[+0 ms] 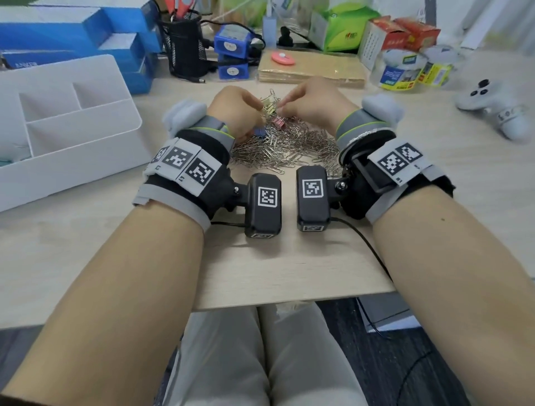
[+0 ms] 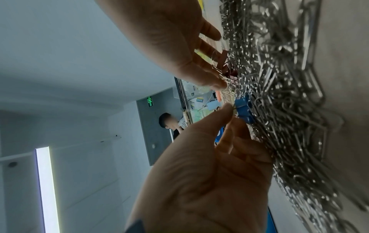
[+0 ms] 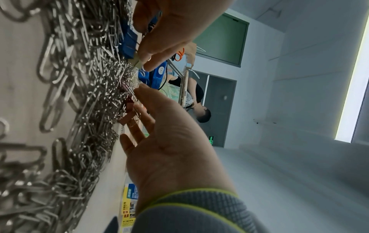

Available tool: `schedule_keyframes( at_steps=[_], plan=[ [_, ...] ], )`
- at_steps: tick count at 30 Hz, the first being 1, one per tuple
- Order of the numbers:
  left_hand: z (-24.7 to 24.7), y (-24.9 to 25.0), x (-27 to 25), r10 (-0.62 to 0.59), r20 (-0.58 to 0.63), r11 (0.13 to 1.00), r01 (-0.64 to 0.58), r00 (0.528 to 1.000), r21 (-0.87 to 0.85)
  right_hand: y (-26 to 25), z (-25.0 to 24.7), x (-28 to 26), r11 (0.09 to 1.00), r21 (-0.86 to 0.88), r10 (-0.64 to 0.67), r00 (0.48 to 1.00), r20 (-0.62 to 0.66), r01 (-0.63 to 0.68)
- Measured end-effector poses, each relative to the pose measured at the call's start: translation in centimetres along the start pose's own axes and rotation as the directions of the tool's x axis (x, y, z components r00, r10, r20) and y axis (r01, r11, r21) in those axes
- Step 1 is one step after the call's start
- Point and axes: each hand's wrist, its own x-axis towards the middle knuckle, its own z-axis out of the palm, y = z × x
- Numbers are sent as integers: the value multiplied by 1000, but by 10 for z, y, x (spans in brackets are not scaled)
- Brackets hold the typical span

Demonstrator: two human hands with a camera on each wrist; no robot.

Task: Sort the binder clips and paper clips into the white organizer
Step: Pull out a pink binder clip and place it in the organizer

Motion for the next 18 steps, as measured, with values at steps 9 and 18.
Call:
schedule_keyframes(
  at_steps=[9,18],
  plan=[
    [-7,-4,-1,81,-67,995,-77,994,57,9,-4,2,999,16,34,999,11,-34],
    [-7,-7,-2,131,-132,990,-137,982,-36,2,-10,-5,946,319,-15,989,-150,63]
  ],
)
